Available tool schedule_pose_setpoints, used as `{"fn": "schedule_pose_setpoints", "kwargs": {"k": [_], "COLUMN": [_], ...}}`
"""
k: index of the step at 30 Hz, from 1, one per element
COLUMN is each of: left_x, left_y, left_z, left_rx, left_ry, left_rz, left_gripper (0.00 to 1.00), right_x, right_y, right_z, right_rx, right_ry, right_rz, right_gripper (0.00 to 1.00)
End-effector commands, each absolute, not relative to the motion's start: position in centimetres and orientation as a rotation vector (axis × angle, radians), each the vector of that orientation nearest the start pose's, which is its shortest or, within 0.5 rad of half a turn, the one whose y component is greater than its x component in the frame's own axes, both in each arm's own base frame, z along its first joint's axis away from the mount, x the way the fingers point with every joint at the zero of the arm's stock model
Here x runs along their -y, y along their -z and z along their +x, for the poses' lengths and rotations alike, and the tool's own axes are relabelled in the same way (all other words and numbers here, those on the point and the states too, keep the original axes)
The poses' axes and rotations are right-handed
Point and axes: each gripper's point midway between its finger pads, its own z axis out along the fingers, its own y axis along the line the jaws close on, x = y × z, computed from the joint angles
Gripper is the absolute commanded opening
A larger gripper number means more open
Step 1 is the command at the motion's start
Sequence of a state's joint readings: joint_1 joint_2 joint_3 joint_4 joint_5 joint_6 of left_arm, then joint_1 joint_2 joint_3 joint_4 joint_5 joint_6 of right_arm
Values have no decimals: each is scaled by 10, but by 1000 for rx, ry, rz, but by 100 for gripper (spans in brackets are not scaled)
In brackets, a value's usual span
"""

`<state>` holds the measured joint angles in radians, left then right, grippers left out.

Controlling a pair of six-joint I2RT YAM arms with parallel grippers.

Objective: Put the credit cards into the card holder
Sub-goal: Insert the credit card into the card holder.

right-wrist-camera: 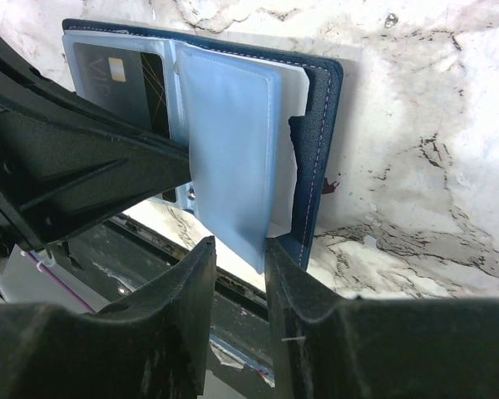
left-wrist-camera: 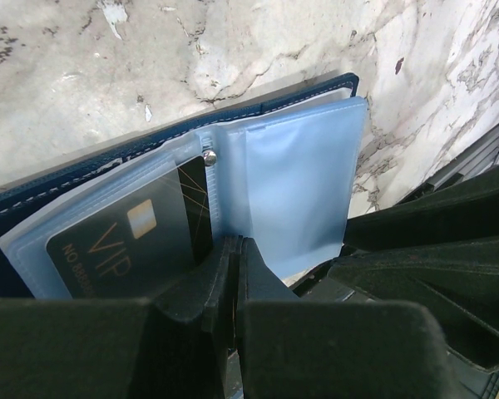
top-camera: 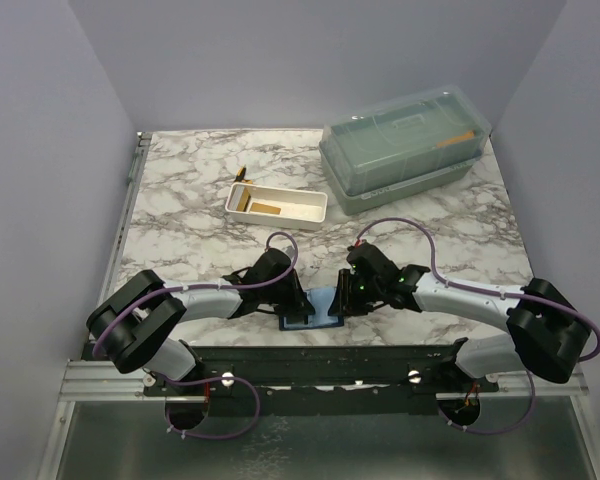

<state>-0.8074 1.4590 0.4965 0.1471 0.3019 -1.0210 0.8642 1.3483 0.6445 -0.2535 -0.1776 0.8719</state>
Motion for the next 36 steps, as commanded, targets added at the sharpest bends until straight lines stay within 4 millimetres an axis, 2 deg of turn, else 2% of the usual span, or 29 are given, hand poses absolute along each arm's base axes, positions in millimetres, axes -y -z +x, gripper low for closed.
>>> {"fn": "schedule_pose_setpoints", "kwargs": {"k": [1, 7, 17, 21, 26, 31, 36], "left_x": [291, 292, 291, 289, 275, 262, 261], "left_y": [-22, -22, -29, -41, -57, -73, -103], "left_z": [160, 160, 159, 160, 157, 157, 176], "left_rx": [-2697, -2698, -2685, -2672, -2665, -2650, -2557], "left_ry": [1078, 1080, 1091, 1089, 1039, 1067, 1155], "left_rz": [-114, -113, -116, -119, -136, -204, -252], "left_gripper": [0, 0, 0, 10, 26, 36, 61], "right_x": [-279, -286, -302, -305, -308, -317, -321], "right_y": [-51, -61, -70, -68, -70, -76, -75], "right_z": [151, 152, 152, 154, 157, 157, 154], "right_rx": [-2748, -2717, -2675, -2668, -2630, -2547, -2528], "right_ry": [-870, -928, -1044, -1055, -1077, -1155, -1194], "right_rz": [-88, -120, -165, -166, -201, -299, -349], "right_gripper": [32, 28, 29, 27, 21, 24, 23]}}
